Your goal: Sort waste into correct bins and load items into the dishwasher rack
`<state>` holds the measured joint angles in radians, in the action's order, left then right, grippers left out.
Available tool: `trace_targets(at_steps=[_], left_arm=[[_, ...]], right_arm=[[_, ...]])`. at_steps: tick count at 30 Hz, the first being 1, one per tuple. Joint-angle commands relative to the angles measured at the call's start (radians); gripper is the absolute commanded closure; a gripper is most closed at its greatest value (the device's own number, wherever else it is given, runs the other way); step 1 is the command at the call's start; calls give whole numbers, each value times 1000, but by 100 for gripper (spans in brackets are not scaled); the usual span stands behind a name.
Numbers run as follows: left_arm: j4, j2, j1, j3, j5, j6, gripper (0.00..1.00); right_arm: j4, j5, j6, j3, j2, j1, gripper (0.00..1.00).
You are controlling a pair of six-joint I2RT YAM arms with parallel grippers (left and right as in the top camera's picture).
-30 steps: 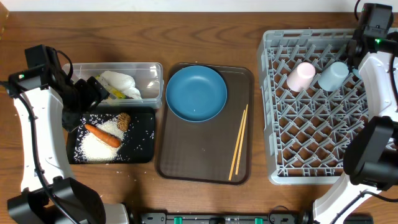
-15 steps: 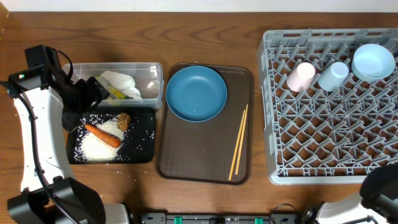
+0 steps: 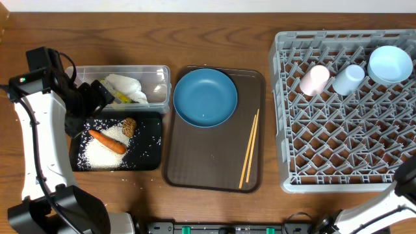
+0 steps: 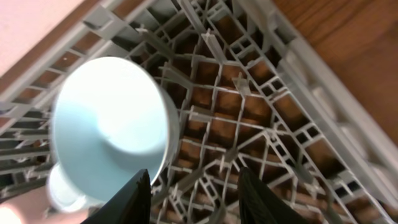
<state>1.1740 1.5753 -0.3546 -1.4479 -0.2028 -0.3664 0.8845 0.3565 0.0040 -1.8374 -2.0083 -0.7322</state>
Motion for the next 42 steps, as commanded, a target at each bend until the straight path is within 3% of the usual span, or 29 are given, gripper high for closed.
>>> trace_targets(at_steps=[1,7,13,29,35,42], left_arm=[[2,-16,-5,0,6,2,2],[3,-16,-5,0,6,2,2],[3,-16,-5,0,6,2,2],[3,-16,-5,0,6,2,2],[3,-16,-5,0,6,2,2],[2,-16,-5,0,6,2,2]], right_arm=[[-24,33,-13,1,-57,14,62],[-47,82,-13,1,-124,24,64],[-58,77,-13,-1,-121,32,74],[-36,73,26,-1,39,25,81],[-35,57,25,1,-5,47,85],[-55,-32,25,1,-103,80,83]])
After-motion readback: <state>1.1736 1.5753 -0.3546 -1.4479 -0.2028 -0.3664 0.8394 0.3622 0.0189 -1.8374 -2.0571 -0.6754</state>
